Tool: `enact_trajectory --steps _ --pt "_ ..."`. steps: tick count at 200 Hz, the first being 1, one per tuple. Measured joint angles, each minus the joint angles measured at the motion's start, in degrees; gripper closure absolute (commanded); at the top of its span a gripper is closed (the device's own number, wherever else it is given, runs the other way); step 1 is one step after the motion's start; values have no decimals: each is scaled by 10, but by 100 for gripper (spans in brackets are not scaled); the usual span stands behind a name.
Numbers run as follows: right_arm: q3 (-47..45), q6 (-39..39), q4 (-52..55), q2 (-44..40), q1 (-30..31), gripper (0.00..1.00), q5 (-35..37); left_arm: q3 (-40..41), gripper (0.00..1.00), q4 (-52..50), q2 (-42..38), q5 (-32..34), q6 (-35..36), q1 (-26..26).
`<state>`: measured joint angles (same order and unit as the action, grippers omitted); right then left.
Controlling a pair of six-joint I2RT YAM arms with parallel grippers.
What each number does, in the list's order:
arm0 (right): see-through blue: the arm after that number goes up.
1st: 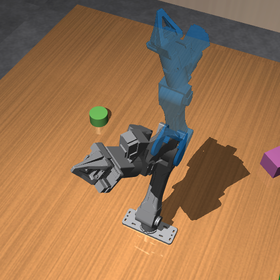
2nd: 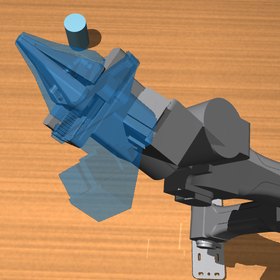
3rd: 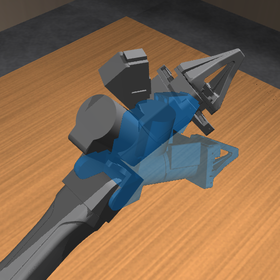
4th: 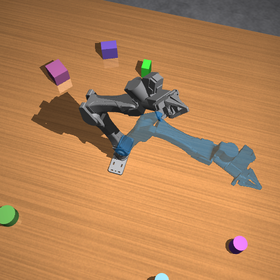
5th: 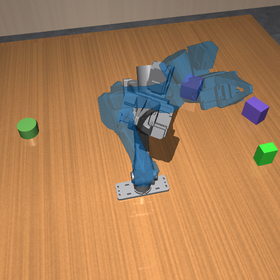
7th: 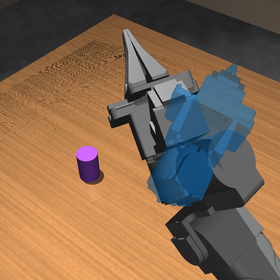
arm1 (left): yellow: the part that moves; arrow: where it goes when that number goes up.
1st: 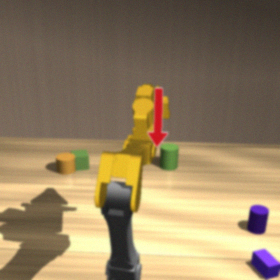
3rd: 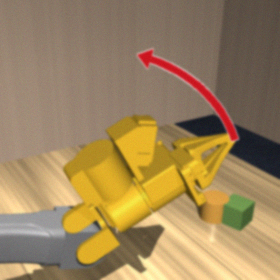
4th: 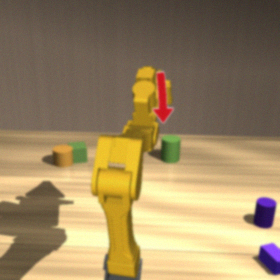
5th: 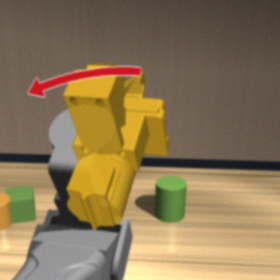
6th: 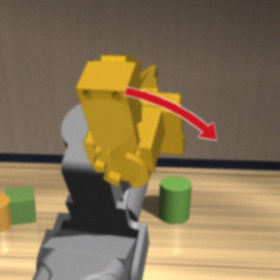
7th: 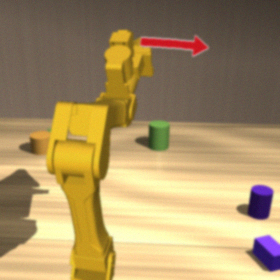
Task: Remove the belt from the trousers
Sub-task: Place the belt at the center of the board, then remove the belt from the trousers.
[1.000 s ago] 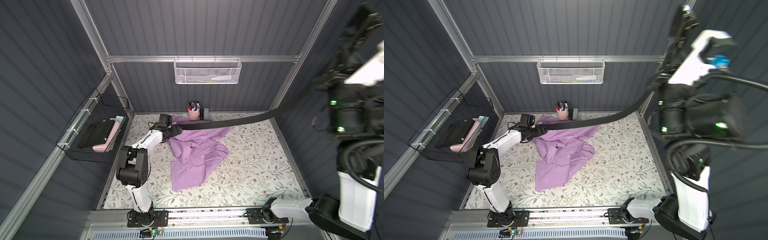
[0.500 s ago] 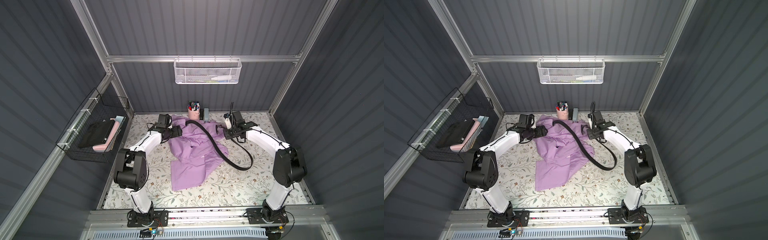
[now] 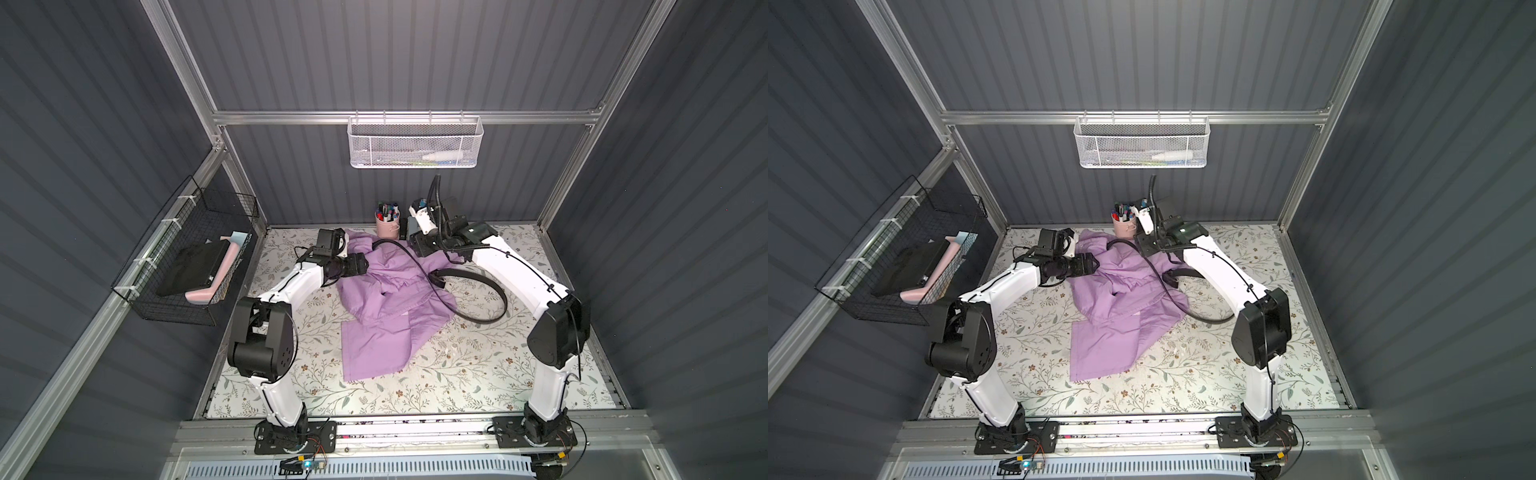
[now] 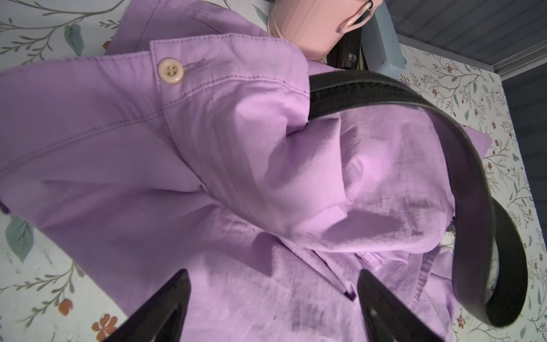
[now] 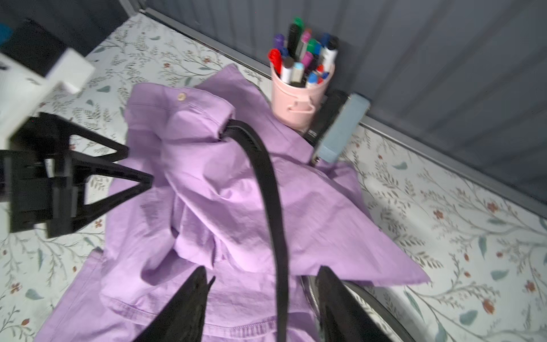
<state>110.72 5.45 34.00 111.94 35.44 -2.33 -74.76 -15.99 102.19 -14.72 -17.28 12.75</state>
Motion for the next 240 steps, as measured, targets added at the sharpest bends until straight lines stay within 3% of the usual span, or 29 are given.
enact_trajectory --steps 36,93,105,124,134,144,175,240 --pt "110 24 -3 113 18 36 7 0 12 4 10 -4 0 0" --pt "164 59 -7 264 13 40 126 0 12 3 18 -15 0 0" --pt "167 64 -10 276 11 53 141 0 11 4 20 -15 0 0" --pt "168 73 -12 282 9 91 159 0 11 3 31 -14 0 0" --pt "170 73 -12 282 9 100 171 -1 10 -3 40 -13 0 0" --pt "170 67 -14 280 8 100 185 -2 10 -12 50 -10 -1 -1" --pt "138 63 -19 230 7 100 220 -9 9 -42 76 7 -9 -8" --pt "-7 27 -77 -61 -79 100 195 17 8 -62 69 18 -46 -73"
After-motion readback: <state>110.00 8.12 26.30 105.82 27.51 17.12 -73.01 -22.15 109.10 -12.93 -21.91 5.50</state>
